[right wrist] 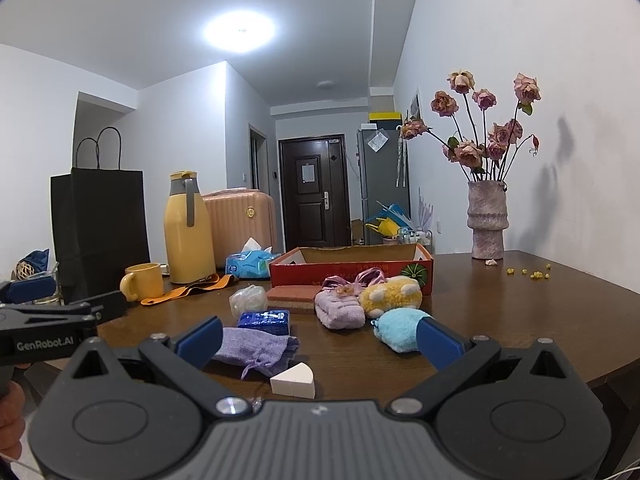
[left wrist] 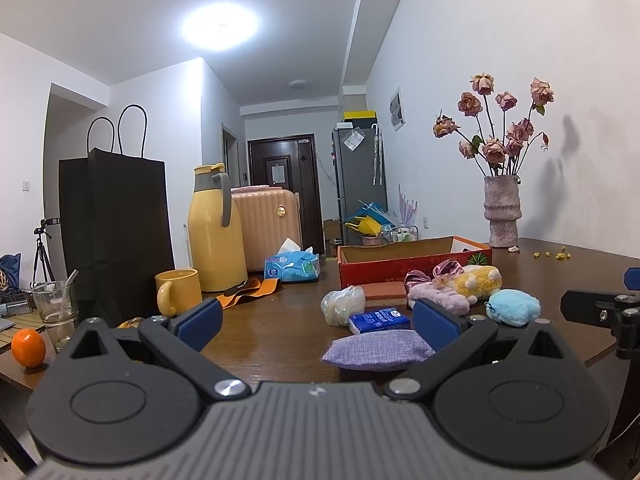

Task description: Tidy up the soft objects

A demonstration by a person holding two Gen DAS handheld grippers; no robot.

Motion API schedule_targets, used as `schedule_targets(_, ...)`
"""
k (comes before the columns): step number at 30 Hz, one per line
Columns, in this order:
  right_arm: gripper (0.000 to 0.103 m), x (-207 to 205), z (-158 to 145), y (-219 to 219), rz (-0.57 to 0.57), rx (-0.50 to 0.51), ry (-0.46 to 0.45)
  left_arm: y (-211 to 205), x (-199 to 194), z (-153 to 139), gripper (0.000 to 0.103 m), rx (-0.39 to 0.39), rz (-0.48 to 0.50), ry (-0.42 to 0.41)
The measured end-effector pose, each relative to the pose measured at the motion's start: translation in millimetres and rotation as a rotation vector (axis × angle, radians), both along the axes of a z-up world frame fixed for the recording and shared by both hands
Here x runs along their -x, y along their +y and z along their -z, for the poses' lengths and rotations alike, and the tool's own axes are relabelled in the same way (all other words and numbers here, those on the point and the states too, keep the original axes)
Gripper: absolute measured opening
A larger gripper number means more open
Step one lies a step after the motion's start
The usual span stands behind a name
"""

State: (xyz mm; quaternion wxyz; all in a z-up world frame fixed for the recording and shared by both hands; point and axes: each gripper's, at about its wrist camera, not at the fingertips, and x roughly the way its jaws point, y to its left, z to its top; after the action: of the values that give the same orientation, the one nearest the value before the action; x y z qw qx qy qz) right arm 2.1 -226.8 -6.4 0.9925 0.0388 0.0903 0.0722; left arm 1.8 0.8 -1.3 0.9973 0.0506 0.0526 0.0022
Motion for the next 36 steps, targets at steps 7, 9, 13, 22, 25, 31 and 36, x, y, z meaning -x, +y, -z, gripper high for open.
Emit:
schedule_targets(7,0.103,-0.4,-0.6,0.3,0.0,0.005,-0.004,0.4,-0.7,0.8,0.103,0.0,0.002,0.006)
schedule_targets(9,0.103,-1.3,0.1,0.8,0.004,0.009,0.001,0.7,-0.4,0.3,0.103,0.002,0.003,0.008)
schedule_targets(13,0.103,-0.1,-0.8,1.5,0.002,0.01,-0.006,0.7,-0.5,0.1,0.103,0.002,0.001,0.008)
schedule_targets(22,0.102,-6.4,7.9,5.4,-0.043,0.034,0.028,3.8,-9.5,3.9,0.103,0.006,0.022,0.033)
schedule_targets(25,0.067,-26.5,21.2,13.7,-0.1,0.061,0.123,10.4,-30.8,10.2,0.103,0.032,0.064,0.122)
schedule_targets(31,0.033,-67.0,35.9,27.8,-0.232,0.03,0.203,17.9,-80.1,15.1,0.102,0.02,0.105,0.157)
schedule_targets(36,0.025,-118.6,53.9,37.4,-0.282,0.027,0.3,28.3,-138.3,21.4,0.095,0.123,0.14,0.285)
